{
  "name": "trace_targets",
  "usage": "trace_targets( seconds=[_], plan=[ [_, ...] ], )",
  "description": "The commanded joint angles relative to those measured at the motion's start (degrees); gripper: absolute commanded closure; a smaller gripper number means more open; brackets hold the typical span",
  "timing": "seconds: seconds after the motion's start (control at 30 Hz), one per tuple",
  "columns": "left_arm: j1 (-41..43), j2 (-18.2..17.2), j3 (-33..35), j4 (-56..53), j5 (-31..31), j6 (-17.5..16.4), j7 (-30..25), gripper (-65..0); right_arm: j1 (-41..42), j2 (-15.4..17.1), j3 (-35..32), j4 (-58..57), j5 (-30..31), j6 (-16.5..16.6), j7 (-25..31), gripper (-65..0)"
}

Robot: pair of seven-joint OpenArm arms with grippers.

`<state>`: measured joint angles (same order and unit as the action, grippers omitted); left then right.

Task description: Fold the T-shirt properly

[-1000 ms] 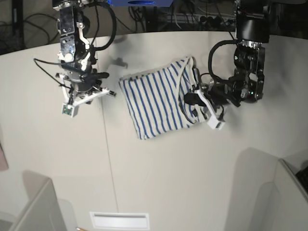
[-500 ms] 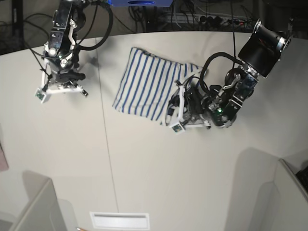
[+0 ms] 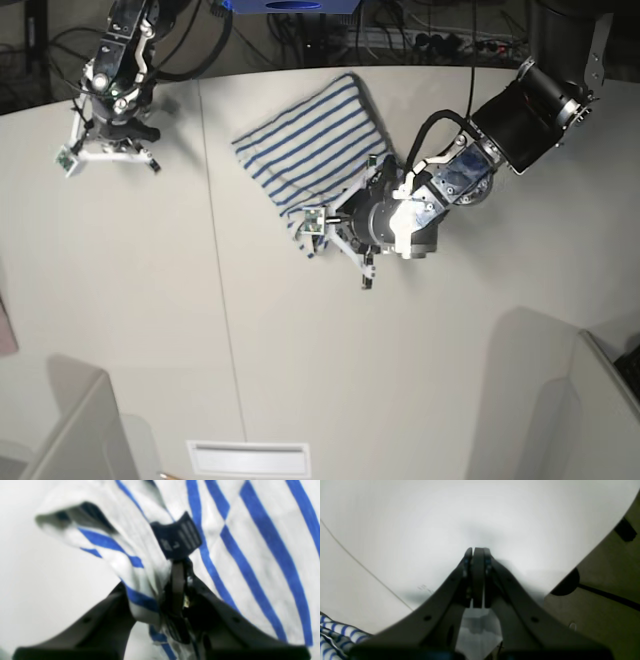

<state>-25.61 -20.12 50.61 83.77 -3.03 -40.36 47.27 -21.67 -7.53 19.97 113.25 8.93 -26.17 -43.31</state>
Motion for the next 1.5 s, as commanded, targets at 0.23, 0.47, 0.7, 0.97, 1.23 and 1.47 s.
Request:
trace_targets(
  seconds=[0.23, 0.47, 0.7, 0.97, 1.23, 1.47],
  plan=[
    [-0.9, 3.1, 0.2, -3.0, 4.9, 0.4, -1.5, 0.0, -1.1, -0.4, -0.3, 0.9, 0.3, 0.0, 2.0, 0.0],
    [-5.2, 2.9, 10.4, -7.7, 4.9, 0.4, -12.0, 0.0, -2.0, -0.2, 0.2, 0.8, 9.3, 0.0, 2.2, 0.0],
    [-9.3, 3.1, 12.3, -12.6, 4.9, 0.4, -21.6, 0.0, -1.9, -0.2, 0.2, 0.8, 9.5, 0.0, 2.2, 0.0],
    [-14.3, 3.1, 19.7, -18.3, 4.9, 0.4, -34.5, 0.0, -1.1, -0.2, -0.2, 0.7, 9.4, -0.1, 2.1, 0.0],
    [-18.2, 3.8, 23.2, -22.4, 4.9, 0.4, -42.3, 0.0, -1.0, -0.3, -0.3, 0.6, 9.5, -0.1, 2.1, 0.0],
    [-20.0, 7.2, 23.4, -22.6, 4.9, 0.4, -45.2, 0.0, -0.8, -0.3, -3.4, 0.6, 9.2, -0.1, 1.8, 0.0]
  ],
)
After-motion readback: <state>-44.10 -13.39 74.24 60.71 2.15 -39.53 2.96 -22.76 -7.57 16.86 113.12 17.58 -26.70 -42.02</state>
